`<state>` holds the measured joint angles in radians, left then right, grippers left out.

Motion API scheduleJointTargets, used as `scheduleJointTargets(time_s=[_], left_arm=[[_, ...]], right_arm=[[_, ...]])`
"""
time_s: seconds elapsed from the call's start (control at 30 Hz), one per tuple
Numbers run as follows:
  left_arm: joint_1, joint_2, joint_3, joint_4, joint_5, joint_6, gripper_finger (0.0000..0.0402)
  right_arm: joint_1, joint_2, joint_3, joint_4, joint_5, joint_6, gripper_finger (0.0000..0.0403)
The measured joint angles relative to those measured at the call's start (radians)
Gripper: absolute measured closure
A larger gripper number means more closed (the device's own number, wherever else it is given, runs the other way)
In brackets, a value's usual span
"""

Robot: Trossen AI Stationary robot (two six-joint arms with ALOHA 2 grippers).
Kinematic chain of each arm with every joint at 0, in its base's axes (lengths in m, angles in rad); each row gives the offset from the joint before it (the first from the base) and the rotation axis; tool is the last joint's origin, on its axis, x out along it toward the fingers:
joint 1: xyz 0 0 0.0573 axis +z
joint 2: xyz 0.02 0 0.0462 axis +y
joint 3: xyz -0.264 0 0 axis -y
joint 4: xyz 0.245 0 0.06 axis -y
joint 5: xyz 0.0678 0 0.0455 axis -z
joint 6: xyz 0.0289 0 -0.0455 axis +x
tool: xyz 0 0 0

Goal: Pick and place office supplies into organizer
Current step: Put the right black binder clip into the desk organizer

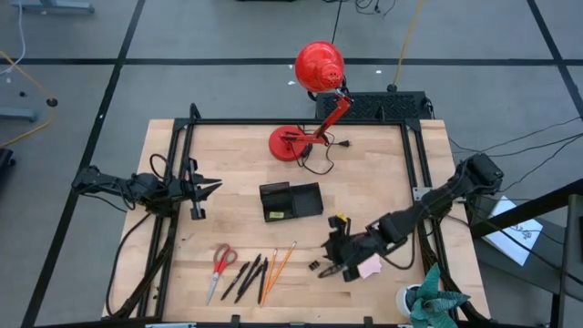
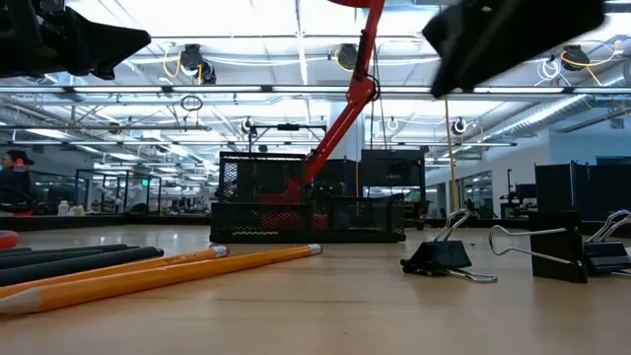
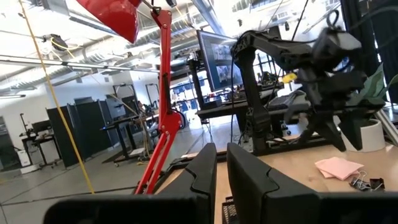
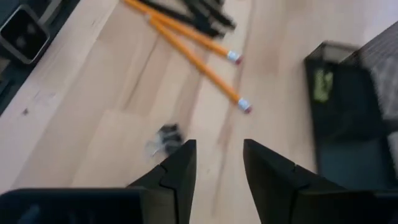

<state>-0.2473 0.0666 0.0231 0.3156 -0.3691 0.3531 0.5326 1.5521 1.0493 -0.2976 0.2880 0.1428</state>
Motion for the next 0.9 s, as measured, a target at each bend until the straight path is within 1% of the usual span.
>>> scheduleJointTargets(time_s=[0.2, 0.37, 0.47, 0.53, 0.6, 0.7, 0.9], left_arm=[[0.0, 0.0, 0.0, 0.0, 0.0, -0.003, 0.0355], [0.0, 0.0, 0.0, 0.0, 0.0, -0.003, 0.0355], [0.0, 0.0, 0.0, -0.001, 0.0, -0.003, 0.0355], [0.0, 0.0, 0.0, -0.002, 0.0, -0.002, 0.0355], [0.0, 0.0, 0.0, -0.008, 0.0, -0.004, 0.0355], [0.0, 0.0, 0.0, -0.011, 0.0, -0.019, 0.0355], [0.0, 0.0, 0.0, -0.011, 0.0, -0.017, 0.0355]], right_arm=[[0.042, 0.0, -0.112, 0.04, -0.002, 0.1, 0.0281], [0.074, 0.0, -0.172, 0.083, -0.008, 0.168, 0.0273], [0.094, 0.0, -0.185, 0.097, -0.087, 0.204, 0.0267], [0.112, 0.0, -0.189, 0.099, -0.109, 0.238, 0.0264], [0.131, 0.0, -0.196, 0.102, -0.103, 0.256, 0.0264], [0.151, 0.0, -0.222, 0.12, -0.064, 0.28, 0.0267], [0.175, 0.0, -0.288, 0.241, 0.027, 0.283, 0.0268]])
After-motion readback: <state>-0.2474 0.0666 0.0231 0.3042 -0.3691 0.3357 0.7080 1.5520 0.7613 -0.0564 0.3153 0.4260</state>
